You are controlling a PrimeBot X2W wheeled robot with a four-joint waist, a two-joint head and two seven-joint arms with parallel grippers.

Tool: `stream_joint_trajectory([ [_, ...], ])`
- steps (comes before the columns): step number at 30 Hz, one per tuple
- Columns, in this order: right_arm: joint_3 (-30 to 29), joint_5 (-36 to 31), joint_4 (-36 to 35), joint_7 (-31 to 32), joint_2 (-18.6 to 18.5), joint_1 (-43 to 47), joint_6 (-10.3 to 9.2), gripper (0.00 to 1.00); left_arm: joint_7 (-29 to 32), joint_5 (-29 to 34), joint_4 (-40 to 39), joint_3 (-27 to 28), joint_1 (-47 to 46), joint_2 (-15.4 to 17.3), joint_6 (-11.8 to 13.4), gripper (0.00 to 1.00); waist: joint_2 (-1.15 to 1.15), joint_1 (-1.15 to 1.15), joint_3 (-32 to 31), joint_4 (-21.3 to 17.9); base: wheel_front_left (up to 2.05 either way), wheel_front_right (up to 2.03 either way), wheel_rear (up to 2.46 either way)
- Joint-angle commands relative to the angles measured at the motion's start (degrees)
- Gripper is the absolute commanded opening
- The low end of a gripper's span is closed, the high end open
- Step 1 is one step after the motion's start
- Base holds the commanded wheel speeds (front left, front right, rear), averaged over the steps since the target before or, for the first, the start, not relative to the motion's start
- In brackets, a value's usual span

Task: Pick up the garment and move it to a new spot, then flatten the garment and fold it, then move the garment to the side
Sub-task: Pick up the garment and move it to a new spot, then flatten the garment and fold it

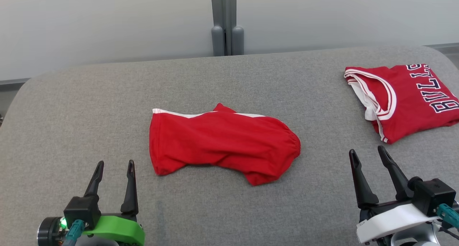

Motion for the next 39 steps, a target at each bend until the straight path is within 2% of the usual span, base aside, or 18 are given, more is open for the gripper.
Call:
stream_joint_trajectory([
  [1, 0.02, 0.03, -0.37, 0.10, 0.04, 0.57, -0.10, 1.00, -0.16, -0.03, 0.16, 0.02, 0.50, 0.32, 0.15, 1.00, 0.00, 0.00, 0.02, 0.13, 0.00, 0.00, 0.00],
  [15, -0.88, -0.68, -0.76, 0.83, -0.21, 0.31, -0.10, 1.00, -0.16, 0.84, -0.45, -0.05, -1.07, 0.38, 0.86, 1.00, 0.00, 0.00, 1.09, 0.82, 0.00, 0.00, 0.00],
  [25, -1.05, 0.84, 2.48, 1.13, -3.03, -4.35, -0.10, 1.00, -0.16, 2.97, -3.50, -1.15, -6.20, -0.97, 0.47, 1.00, 0.00, 0.00, 7.85, 4.25, 0.00, 0.00, 0.00],
  [31, 1.87, 2.78, 9.06, 1.72, -5.28, -10.72, -0.10, 1.00, -0.16, 4.49, -4.60, -1.49, -9.83, -2.23, -0.40, 1.00, 0.00, 0.00, 12.24, 6.56, 0.00, 0.00, 0.00],
  [39, 7.48, 7.72, 20.80, 2.98, -6.00, -18.72, -0.10, 1.00, -0.16, 5.58, -4.70, -0.97, -12.21, -4.16, -1.55, 1.00, 0.00, 0.00, 14.59, 8.63, 0.00, 0.00, 0.00],
])
